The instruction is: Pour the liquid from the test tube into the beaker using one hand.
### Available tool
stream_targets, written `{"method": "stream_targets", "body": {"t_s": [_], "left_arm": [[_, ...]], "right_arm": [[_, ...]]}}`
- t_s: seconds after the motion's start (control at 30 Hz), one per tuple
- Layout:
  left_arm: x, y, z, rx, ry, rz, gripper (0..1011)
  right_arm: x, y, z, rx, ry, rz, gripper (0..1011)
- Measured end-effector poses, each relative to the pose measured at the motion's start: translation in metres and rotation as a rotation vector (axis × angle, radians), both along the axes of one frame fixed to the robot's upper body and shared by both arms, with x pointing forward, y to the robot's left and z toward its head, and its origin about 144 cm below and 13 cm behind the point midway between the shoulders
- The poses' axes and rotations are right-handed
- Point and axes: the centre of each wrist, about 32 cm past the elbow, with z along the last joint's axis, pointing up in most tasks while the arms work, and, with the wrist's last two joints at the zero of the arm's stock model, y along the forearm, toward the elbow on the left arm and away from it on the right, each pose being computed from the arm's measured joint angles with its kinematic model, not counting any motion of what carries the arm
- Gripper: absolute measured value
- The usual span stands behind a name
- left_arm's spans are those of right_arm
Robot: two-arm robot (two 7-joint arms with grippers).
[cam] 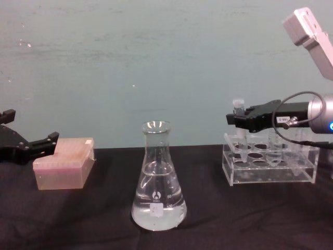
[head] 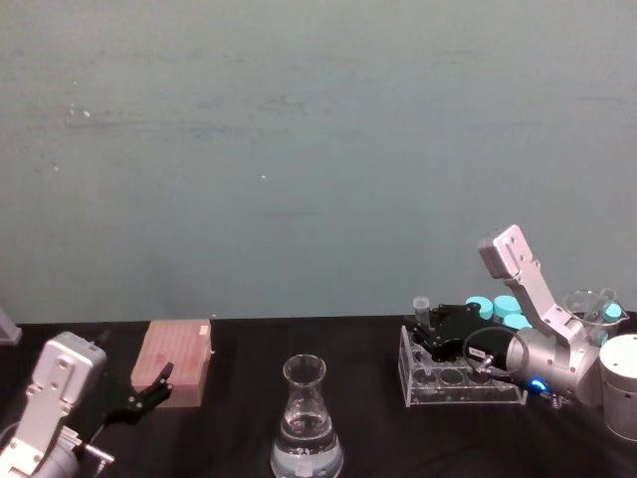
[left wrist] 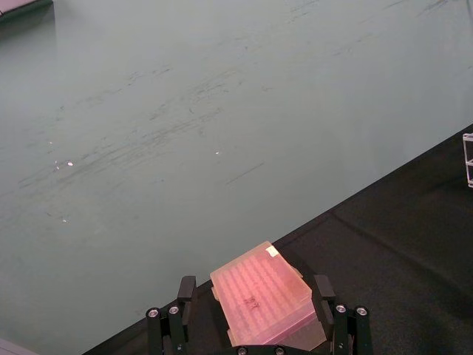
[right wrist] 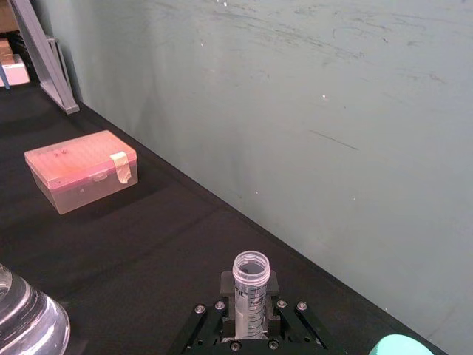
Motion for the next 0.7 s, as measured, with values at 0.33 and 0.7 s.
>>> {"method": "stream_targets", "body": {"t_s": [0.33,0.7], "left_arm": [[0.0,0.0,0.0,0.0,0.0,0.0,1000],[0.0,0.0,0.0,0.0,0.0,0.0,1000]], "right_arm": [[0.0,-0.0002,0.0005,0.0,-0.001,0.0,437],[-0.0002,-0.0003,0.0004,0.001,0.0,0.0,768]]}}
